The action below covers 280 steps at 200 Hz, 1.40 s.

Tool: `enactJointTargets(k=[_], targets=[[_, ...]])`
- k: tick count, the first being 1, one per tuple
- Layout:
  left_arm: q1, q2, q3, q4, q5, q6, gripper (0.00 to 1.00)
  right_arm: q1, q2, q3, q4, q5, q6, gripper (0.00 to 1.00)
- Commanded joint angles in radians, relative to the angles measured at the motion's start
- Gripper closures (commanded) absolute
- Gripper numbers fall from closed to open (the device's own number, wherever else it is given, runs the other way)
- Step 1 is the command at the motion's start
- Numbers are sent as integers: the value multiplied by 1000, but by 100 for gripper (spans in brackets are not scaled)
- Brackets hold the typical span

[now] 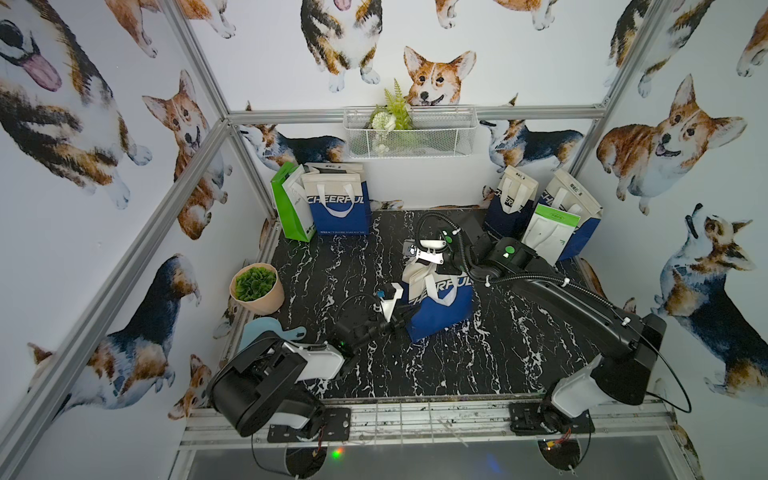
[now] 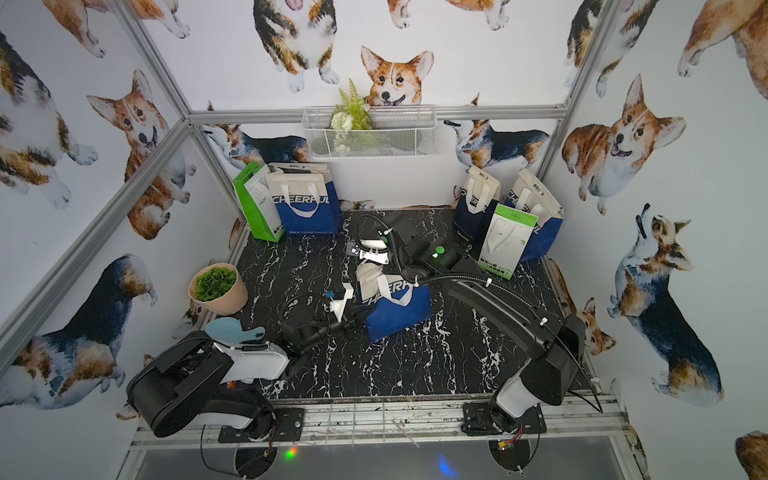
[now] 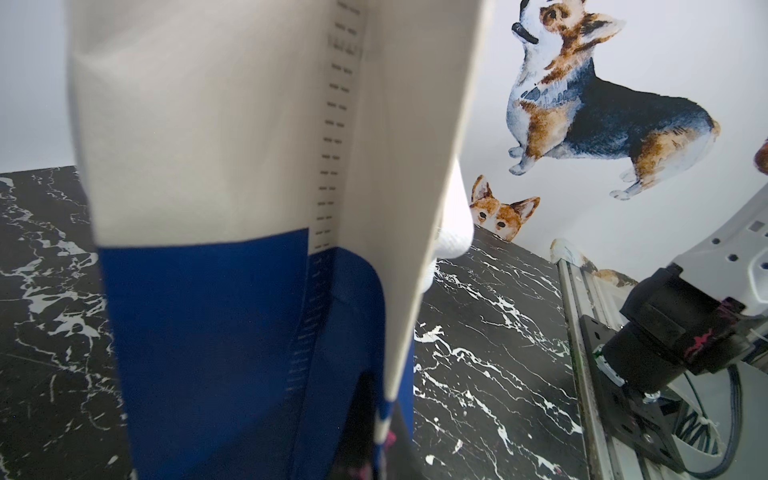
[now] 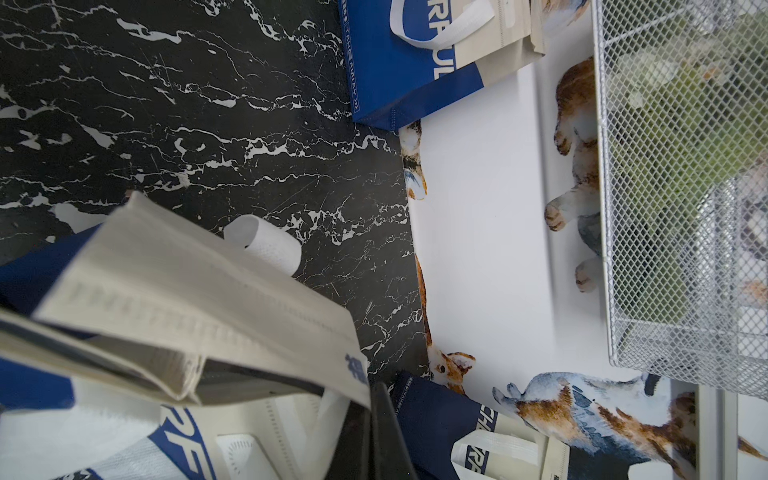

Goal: Open the takeout bag
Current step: Open the takeout bag at the center of the board.

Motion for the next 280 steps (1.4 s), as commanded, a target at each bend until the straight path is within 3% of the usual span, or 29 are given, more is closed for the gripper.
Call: enactJointTargets(k=[1,67,117,197,212,231,280], targets=[[-2,-2,-1,-2,29,12,100,-13,18,56,5,7,-39,100],[-2,-9,-4,-6,23,14,100,-16,72,161,-66,21,-64,100],[-1,-10,-7,-7,9,20,100,-16,19,39,-1,-51,62,100],[-2,-14,-8,-8,11,18,100,-16,-28,-135,141,4,192,100],[-2,-16,-8,-10,9,18,100,-16,-27,-141,142,19,206,88],[-2,-16,-6,-10,14,14,100,-15,-24,-140,127,37,209,80],[-1,-17,-8,-13,8,15,100,-15,-21,-158,114,44,221,74]])
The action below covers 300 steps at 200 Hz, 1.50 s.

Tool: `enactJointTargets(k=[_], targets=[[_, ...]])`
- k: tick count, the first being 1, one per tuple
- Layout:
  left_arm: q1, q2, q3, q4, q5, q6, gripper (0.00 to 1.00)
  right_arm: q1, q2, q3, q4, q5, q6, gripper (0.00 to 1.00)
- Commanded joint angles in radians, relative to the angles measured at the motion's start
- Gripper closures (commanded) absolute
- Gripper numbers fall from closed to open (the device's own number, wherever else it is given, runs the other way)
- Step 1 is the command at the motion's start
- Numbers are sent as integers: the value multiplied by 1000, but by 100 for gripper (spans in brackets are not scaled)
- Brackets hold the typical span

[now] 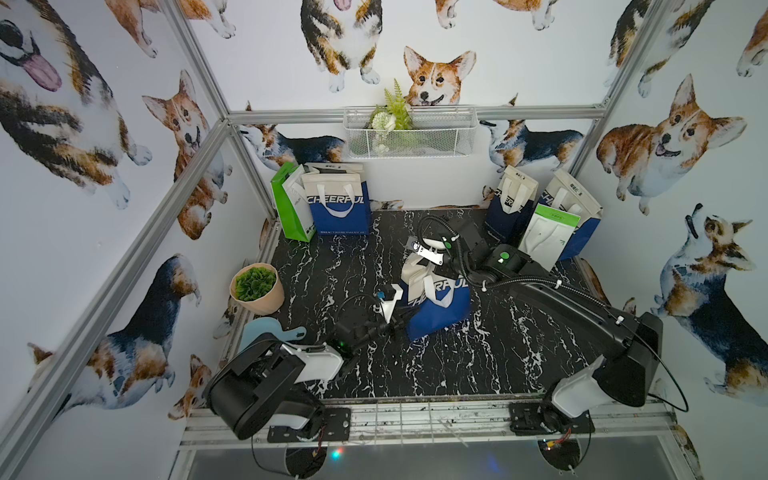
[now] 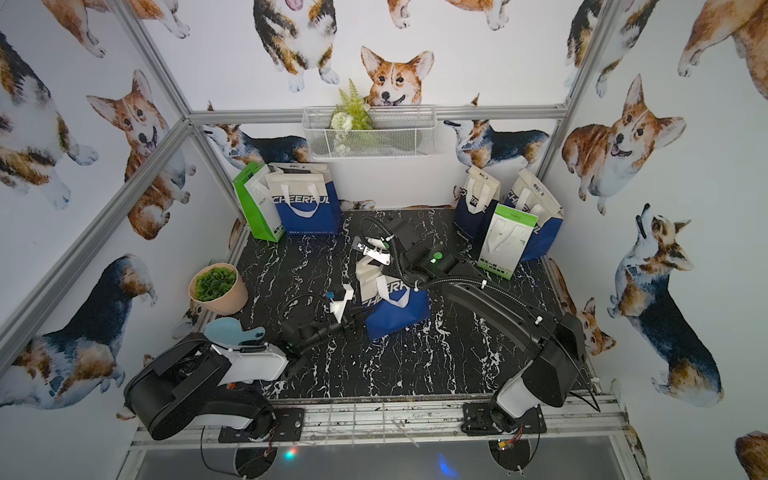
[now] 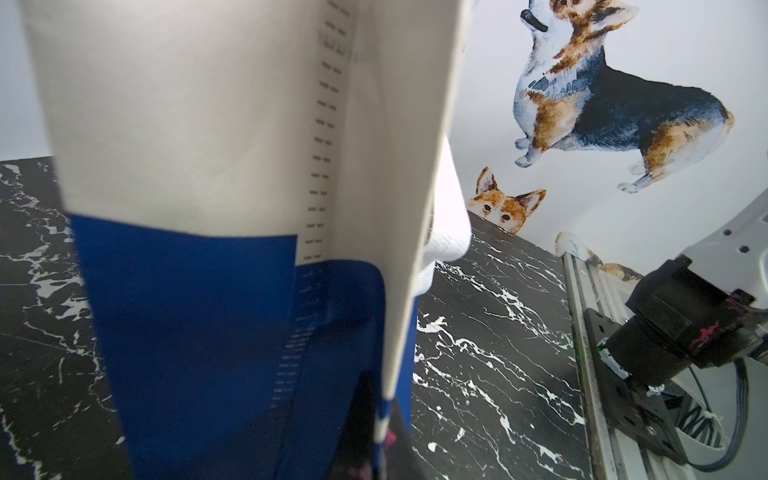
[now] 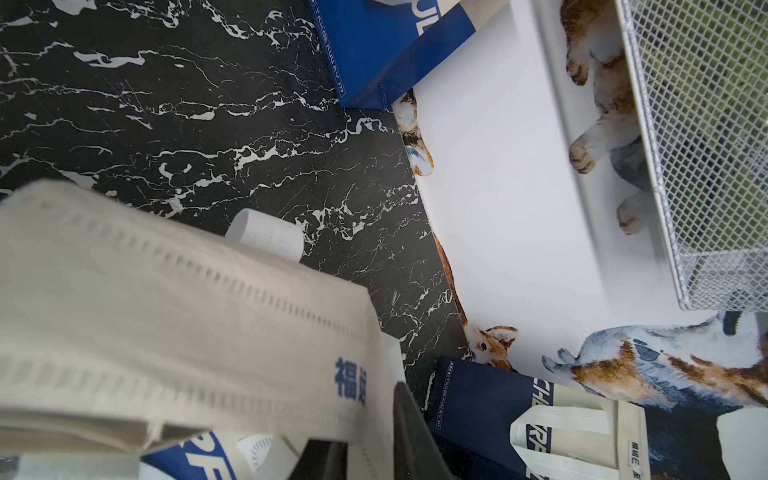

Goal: Open the takeout bag
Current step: Open the takeout bag at the center of the board.

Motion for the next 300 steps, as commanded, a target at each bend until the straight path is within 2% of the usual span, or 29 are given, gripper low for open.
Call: enactJointTargets(k=[1,21,66,81,118,169,214,238,300], targets=[[-1,-3,-1,26,16,6,100,2,2,-13,-2,20,22,74],[-1,-1,-1,26,16,6,100,2,10,-17,-6,21,28,70],[-2,-9,-1,20,16,5,100,2,13,-24,-3,24,34,73],[-3,-12,-1,18,14,6,100,3,13,-26,-5,32,31,78],[-2,-17,-1,15,8,6,100,2,0,-26,-3,23,38,100],[-1,-21,-5,12,4,5,100,3,-30,-13,-3,2,29,100],[-2,-26,-6,9,2,5,100,14,-51,4,12,61,-3,100],[-3,-27,-6,9,2,4,100,15,-95,3,52,33,-40,100],[-3,-43,-6,-9,-1,7,100,15,-73,92,21,40,-152,100]])
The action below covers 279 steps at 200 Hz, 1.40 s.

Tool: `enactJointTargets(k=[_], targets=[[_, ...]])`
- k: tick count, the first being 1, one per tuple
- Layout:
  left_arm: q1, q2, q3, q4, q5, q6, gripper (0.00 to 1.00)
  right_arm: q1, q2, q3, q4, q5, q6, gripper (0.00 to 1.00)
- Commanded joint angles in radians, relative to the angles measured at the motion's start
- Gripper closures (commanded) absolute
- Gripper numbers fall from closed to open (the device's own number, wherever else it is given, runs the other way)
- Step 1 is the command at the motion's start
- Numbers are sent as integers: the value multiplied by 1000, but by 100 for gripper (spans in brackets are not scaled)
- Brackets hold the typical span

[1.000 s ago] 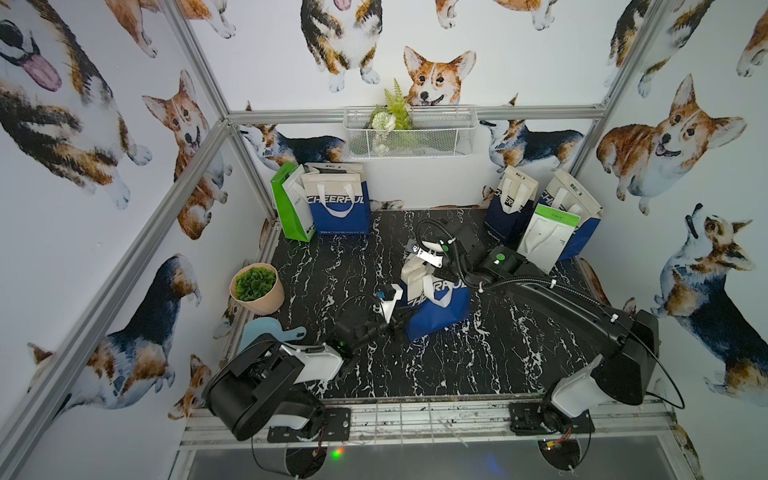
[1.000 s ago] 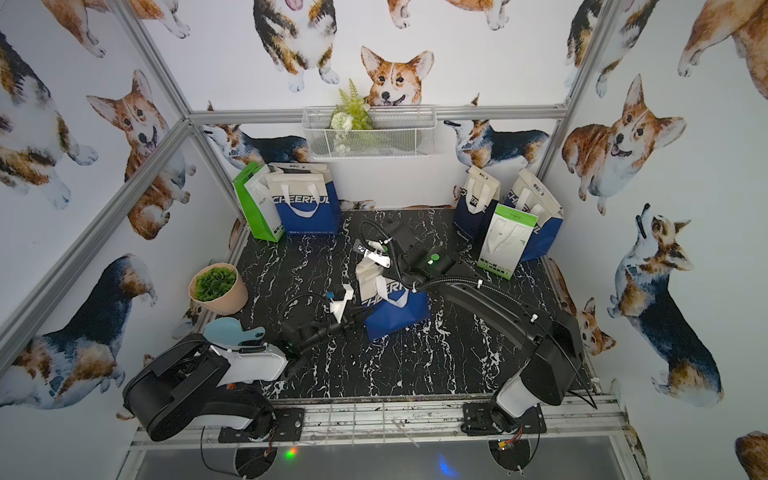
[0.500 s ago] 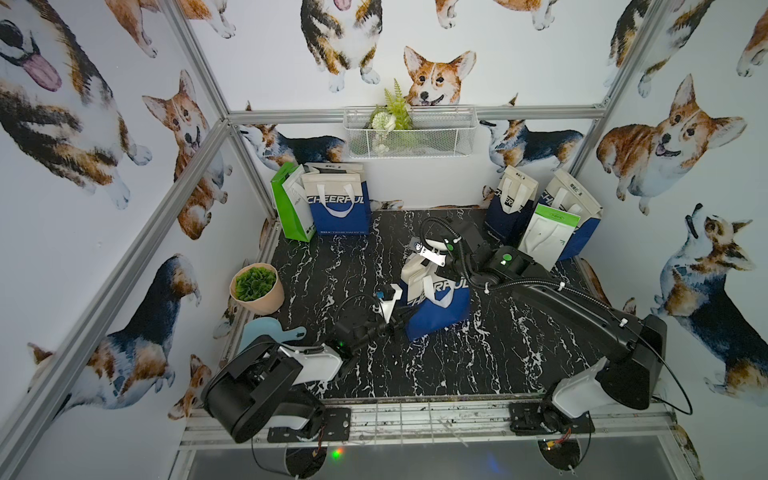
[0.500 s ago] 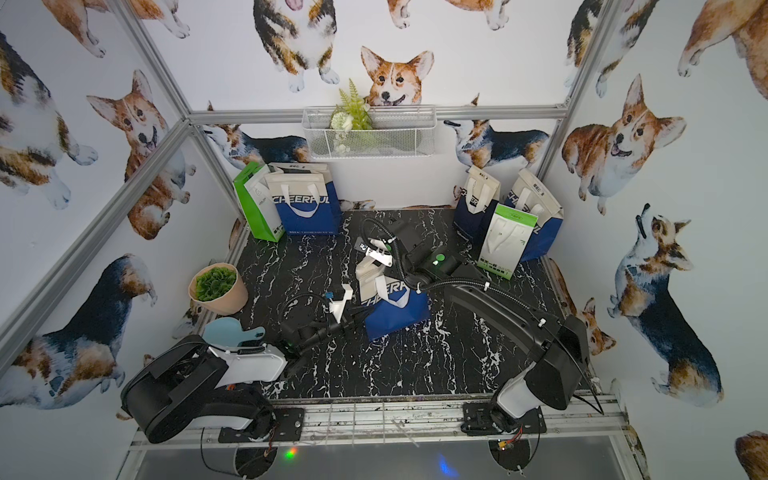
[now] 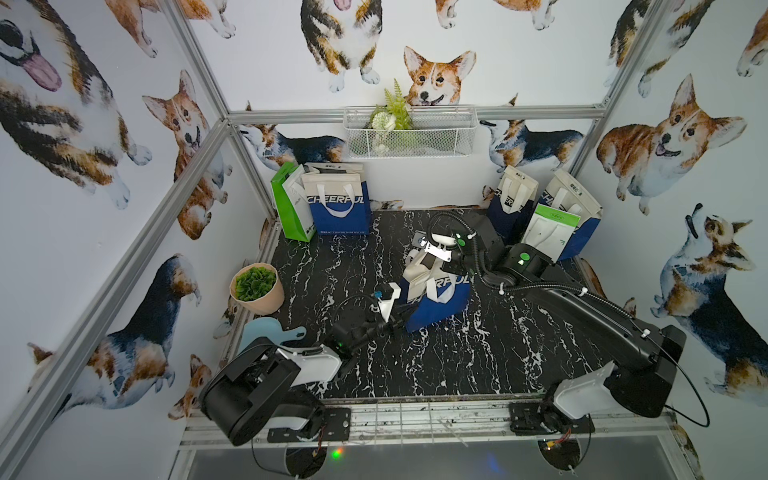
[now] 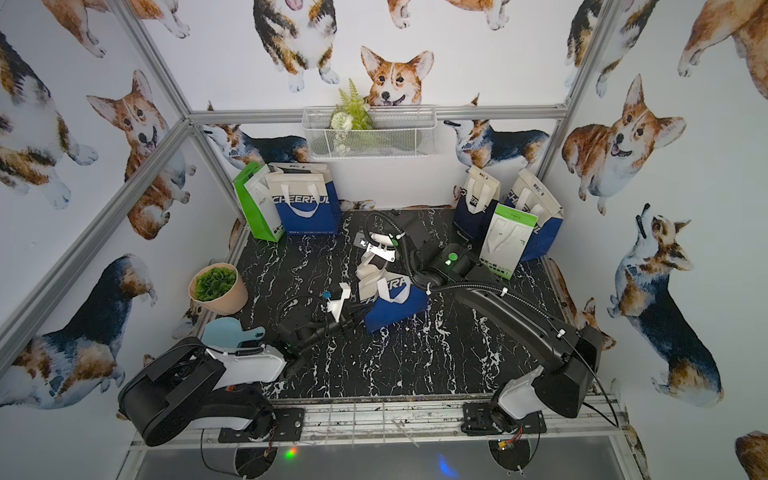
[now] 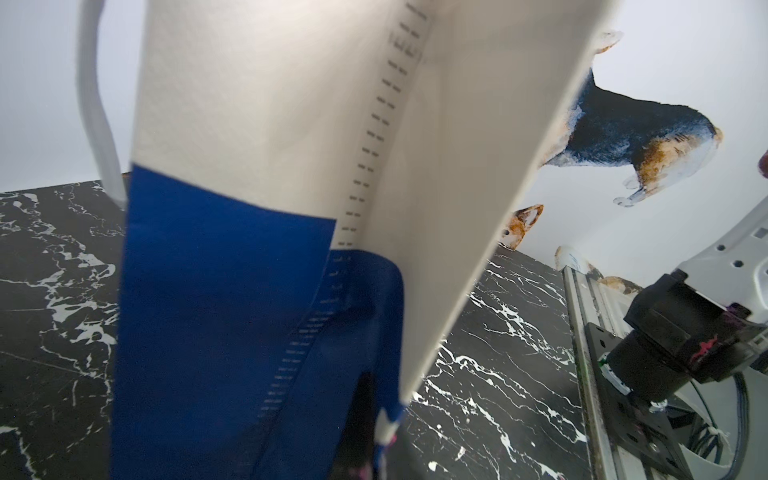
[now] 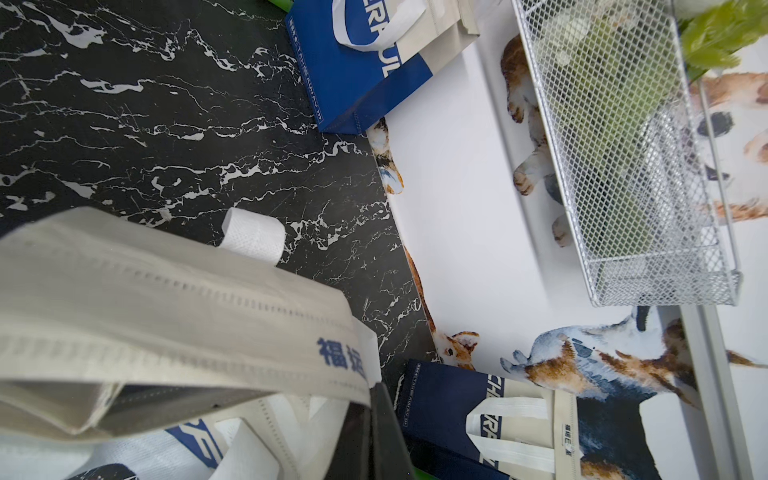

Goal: Open the takeout bag
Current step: Open the takeout bag at the center of the board.

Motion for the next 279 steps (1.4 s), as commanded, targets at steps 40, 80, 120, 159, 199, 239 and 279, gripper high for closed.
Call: enactJointTargets(k=[40,80,120,159,199,239,279], targets=[[-4,4,4,-29,15,10,100,-3,63,126,-7,13,-153,100],[-3,5,4,-30,15,11,100,-10,103,220,-62,-16,-168,100],[-4,2,3,-32,12,12,100,-11,154,302,-145,-21,-197,100],[-3,6,5,-37,9,16,100,-11,175,347,-178,-36,-185,100],[-4,4,5,-38,8,18,100,-13,85,162,-18,-71,-44,89],[-5,9,6,-35,9,18,100,-13,-85,-140,159,-146,94,69],[-5,8,5,-34,7,18,100,-13,-152,-236,205,-135,137,56]])
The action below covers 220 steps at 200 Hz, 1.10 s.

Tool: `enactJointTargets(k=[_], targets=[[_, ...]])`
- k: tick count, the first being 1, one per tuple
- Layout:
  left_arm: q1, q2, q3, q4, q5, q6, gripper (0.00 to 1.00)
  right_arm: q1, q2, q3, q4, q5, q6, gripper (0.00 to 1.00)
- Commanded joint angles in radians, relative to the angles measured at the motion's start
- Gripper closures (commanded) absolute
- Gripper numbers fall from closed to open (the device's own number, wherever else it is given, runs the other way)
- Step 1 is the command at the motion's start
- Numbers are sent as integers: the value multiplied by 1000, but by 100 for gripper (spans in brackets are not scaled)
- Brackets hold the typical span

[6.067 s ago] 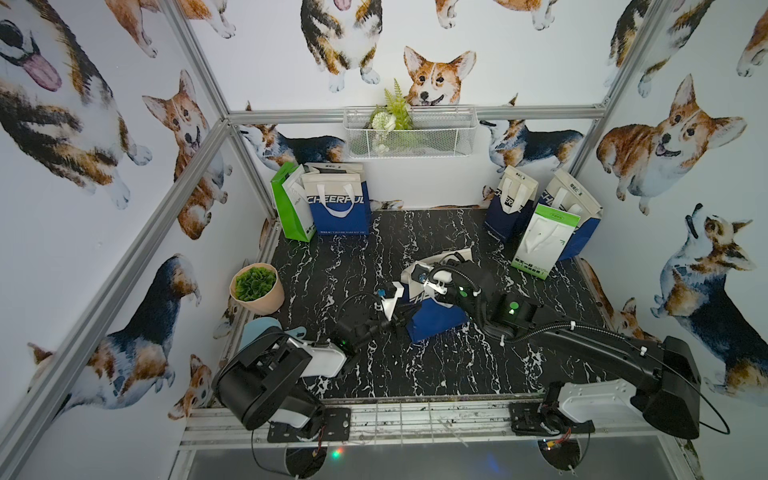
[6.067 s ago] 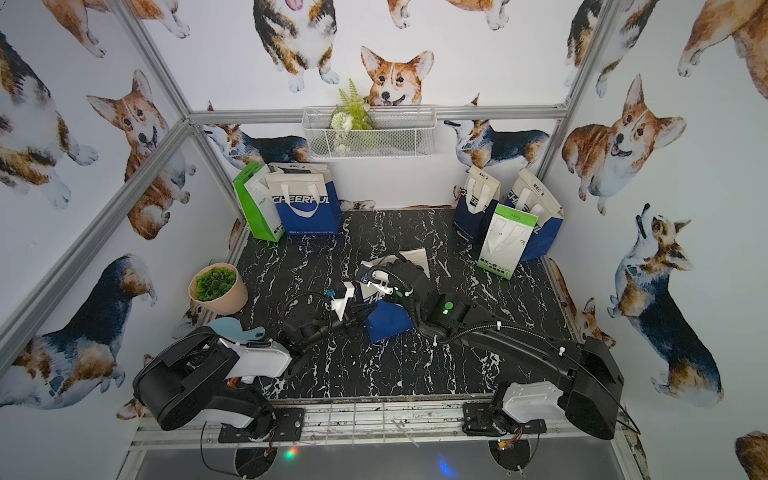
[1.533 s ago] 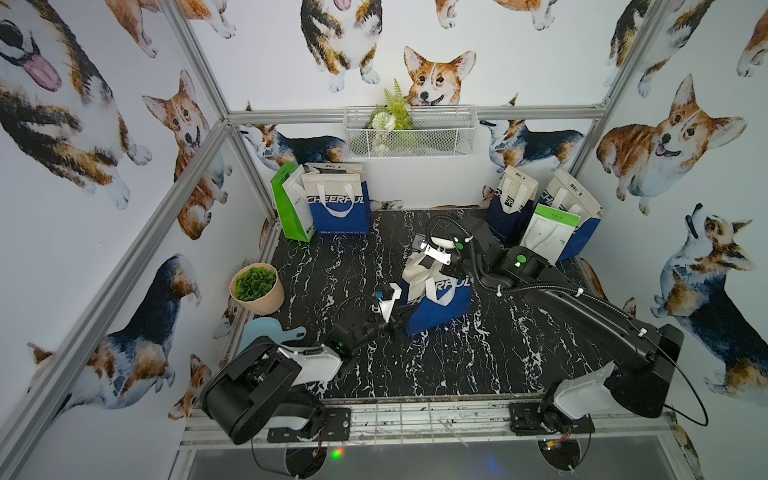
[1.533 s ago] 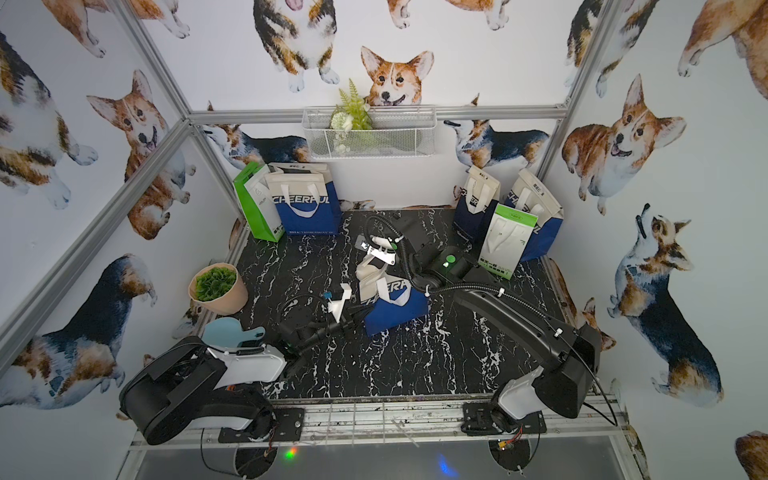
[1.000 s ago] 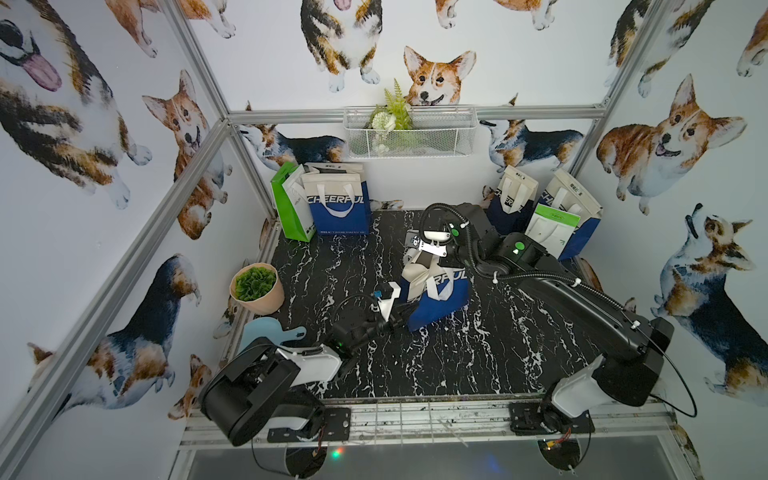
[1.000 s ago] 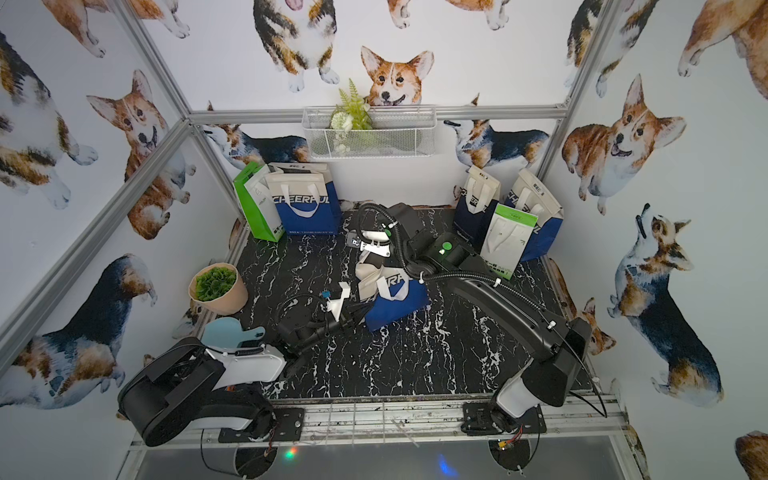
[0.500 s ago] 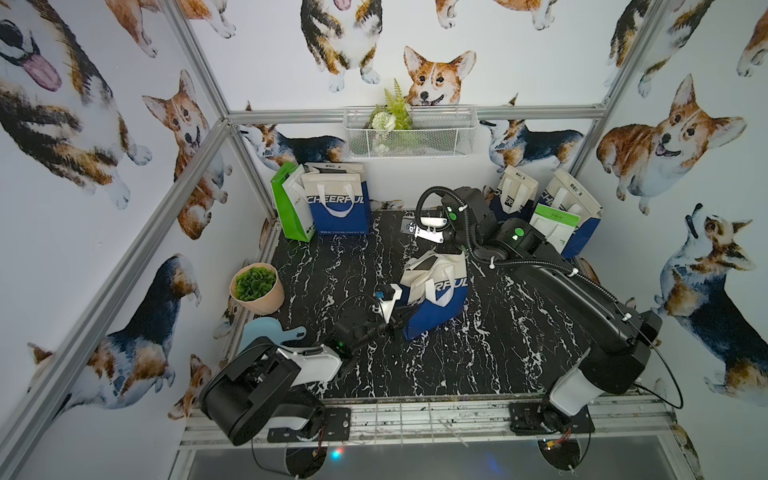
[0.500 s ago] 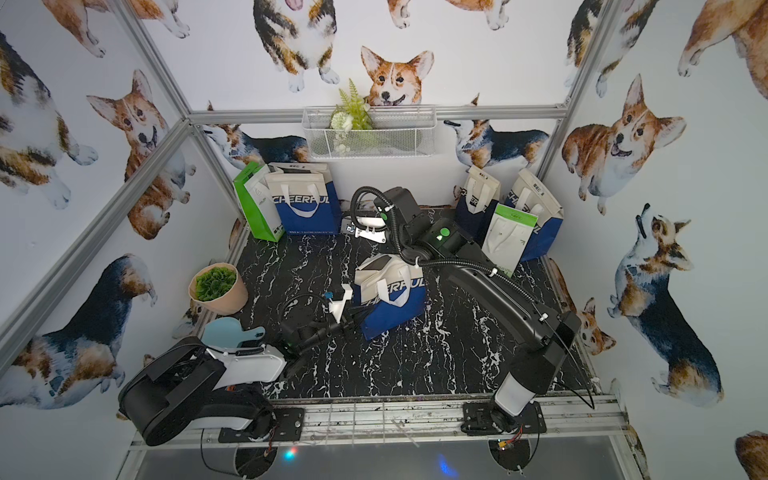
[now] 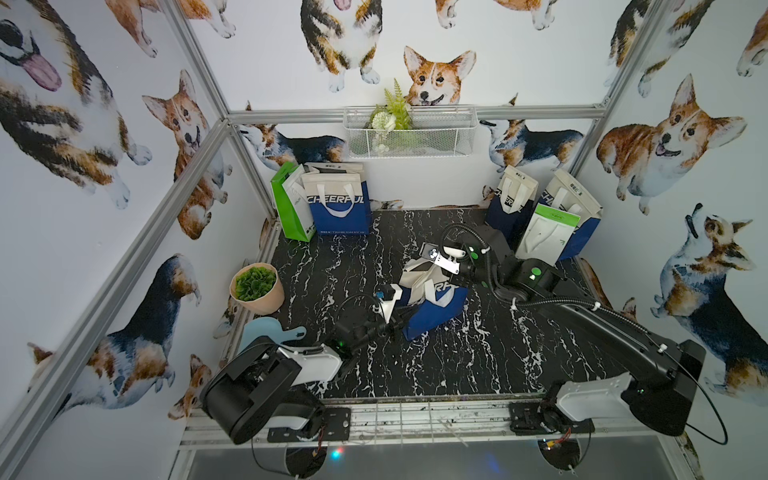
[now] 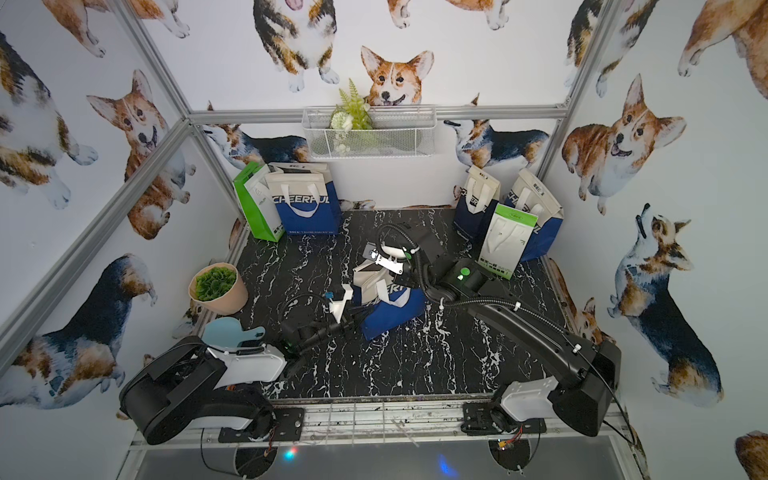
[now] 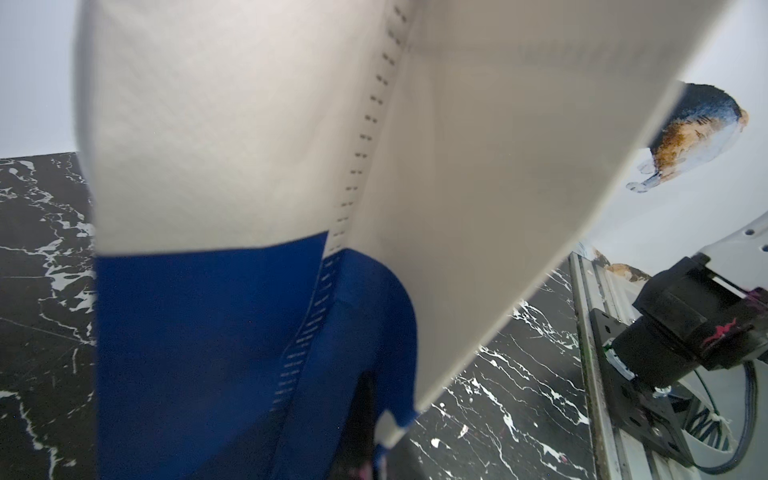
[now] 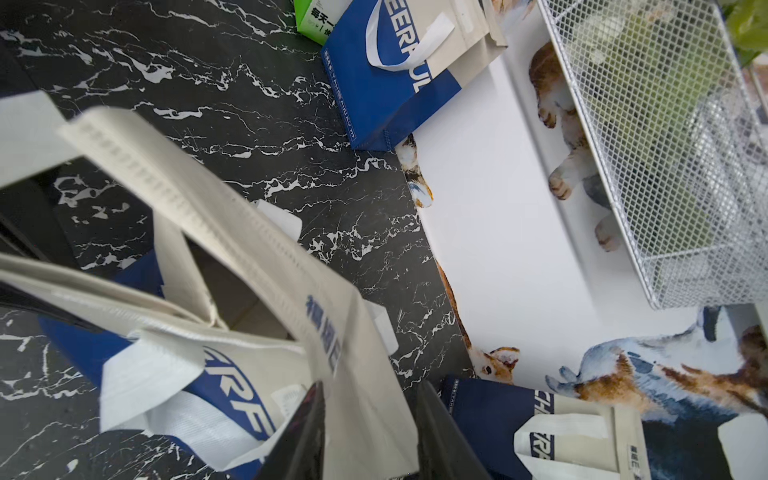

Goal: Open the takeout bag
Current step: Open the takeout bag at the center of the board.

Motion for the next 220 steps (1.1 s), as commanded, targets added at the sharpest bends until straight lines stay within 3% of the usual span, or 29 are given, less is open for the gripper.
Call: enactJointTargets(k=[1,83,127,187,199,209,220], targets=[[-3,-3,2,17,11,13,100,-2,-7,-15,98,-4,62,56],[-3,3,3,20,12,13,100,-20,28,-25,49,14,82,57],[-3,1,2,18,11,13,100,-46,61,-19,49,6,96,73],[-3,4,2,20,11,15,100,-58,102,-4,21,-36,103,77],[-2,4,2,20,11,15,100,-58,116,13,-7,-44,107,84],[-4,1,2,20,11,15,100,-58,123,22,-21,-43,104,99],[-3,0,1,19,9,16,100,-57,124,28,-27,-37,100,100]])
